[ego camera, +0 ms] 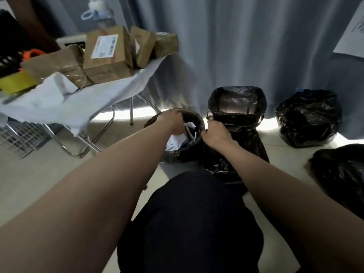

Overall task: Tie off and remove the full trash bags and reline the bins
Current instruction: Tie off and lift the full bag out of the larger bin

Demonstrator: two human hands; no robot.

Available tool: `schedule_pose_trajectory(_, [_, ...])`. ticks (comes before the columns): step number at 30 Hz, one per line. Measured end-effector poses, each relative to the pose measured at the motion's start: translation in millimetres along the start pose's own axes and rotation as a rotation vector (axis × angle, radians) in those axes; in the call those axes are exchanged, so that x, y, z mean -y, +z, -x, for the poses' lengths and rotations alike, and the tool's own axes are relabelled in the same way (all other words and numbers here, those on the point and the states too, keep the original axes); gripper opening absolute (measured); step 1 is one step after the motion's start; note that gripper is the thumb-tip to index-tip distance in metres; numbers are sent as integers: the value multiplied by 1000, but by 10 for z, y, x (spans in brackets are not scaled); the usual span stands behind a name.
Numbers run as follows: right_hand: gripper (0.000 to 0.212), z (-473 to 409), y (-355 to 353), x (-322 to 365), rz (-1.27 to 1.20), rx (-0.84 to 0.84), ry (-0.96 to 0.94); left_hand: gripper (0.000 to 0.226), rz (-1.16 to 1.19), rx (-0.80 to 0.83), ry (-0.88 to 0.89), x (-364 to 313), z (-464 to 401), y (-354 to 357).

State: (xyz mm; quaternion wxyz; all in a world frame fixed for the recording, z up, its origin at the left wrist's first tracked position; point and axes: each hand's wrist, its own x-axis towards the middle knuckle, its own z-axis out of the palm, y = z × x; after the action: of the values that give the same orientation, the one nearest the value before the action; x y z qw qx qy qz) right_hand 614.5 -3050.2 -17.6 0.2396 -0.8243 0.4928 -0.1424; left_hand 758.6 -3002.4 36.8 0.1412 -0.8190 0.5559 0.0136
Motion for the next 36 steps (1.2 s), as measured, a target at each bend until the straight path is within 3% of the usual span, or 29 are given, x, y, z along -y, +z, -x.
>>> schedule_pose_trajectory(6, [47,102,356,212,65,43,2,55,-11,68,-125,484,120,364])
schedule_pose_trajectory(15, [60,-225,523,138,132,-15,-9,64,106,0,-224,750,-72,744])
schedule_pose_trajectory(20, [66,-468,600,138,42,-40,16,61,166,3,-262,832,-221,916])
schedule_pose_trajectory(24, [60,-583,610,129,-5,-107,29,66,303,-47,-327,848,-309,972])
schedule_pose_trajectory(28, [51,-529,542,161,-85,-151,68,65,372,-79,-365,843,-282,914])
schedule_pose_trajectory(36, [45,-229,-69,290,-261,-260,171,59,283,-233,-302,729,40,171])
